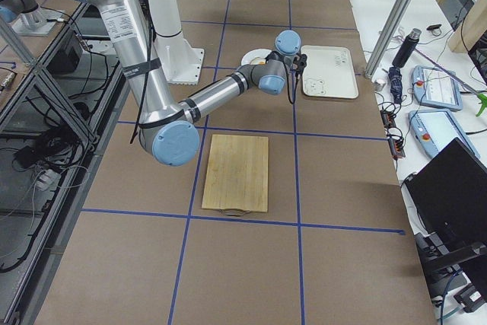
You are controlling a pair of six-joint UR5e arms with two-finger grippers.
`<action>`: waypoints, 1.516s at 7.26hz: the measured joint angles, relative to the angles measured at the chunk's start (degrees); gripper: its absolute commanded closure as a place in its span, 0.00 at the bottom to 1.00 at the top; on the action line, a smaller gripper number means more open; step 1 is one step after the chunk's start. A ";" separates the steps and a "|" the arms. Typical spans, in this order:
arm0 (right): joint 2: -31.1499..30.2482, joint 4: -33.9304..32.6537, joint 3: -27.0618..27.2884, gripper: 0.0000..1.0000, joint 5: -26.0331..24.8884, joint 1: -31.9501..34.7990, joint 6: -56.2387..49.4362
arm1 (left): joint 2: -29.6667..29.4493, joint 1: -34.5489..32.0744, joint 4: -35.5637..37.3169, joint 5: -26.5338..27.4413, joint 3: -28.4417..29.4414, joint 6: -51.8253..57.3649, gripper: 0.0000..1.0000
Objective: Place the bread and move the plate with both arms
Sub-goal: 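Carry the bread slice with the right gripper over the egg toast plate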
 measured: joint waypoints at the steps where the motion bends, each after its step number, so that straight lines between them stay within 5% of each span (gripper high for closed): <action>1: 1.08 0.07 1.85 1.00 -7.37 -4.52 8.72 | -0.03 0.00 -0.01 -0.40 0.01 -0.09 0.02; 6: 1.32 -5.38 9.83 1.00 -54.32 -26.94 45.46 | -0.13 0.05 -0.02 -0.64 -0.17 -0.14 0.02; 9: 2.01 -14.81 13.41 1.00 -74.99 -38.45 58.37 | -0.18 0.05 -0.04 -0.66 -0.20 -0.14 0.02; 11: 2.99 -16.19 12.85 1.00 -81.93 -41.18 64.11 | -0.15 0.05 -0.04 -0.70 -0.42 -0.14 0.02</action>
